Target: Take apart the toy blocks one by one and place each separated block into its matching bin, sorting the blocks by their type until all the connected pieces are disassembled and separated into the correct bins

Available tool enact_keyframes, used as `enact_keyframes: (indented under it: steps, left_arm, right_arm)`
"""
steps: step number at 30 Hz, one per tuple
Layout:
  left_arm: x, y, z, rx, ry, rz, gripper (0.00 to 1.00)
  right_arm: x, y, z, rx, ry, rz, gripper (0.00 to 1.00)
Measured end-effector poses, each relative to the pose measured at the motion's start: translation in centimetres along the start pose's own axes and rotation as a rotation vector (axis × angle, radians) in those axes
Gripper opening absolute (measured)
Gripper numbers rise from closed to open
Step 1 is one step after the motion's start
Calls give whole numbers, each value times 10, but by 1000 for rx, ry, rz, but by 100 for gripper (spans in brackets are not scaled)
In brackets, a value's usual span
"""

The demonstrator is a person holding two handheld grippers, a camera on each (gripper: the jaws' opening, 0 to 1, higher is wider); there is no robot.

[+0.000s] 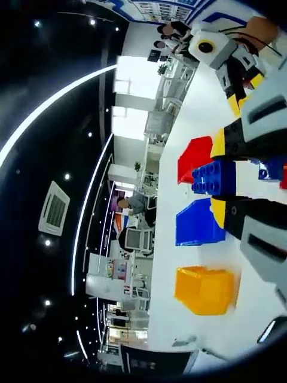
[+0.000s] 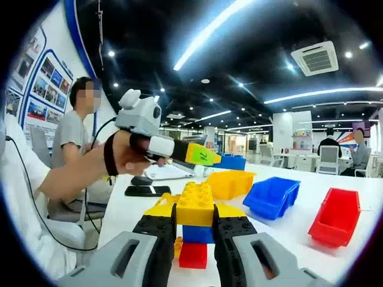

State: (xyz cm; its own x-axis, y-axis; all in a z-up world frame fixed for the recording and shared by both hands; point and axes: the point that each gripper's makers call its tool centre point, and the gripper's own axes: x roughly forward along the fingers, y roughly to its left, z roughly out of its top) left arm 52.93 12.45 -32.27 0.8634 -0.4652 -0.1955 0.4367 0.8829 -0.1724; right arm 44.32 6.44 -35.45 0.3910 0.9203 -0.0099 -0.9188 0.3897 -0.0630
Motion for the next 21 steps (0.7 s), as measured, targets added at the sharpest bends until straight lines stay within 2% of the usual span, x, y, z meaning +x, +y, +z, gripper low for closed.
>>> enact_keyframes:
  steps: [5,16,21]
  left_arm:
    - [17,12,2,31,41,24,24]
    - [62,38,7,44,125,59,24]
    - [91,54,0,54,171,96,24]
  right_arm:
    - [0,-6,0,12,-10,-1,25]
    - [-1,-13,-1,48,-16,-7,25]
    - [-1,-15,-2,60,-13,-10,25]
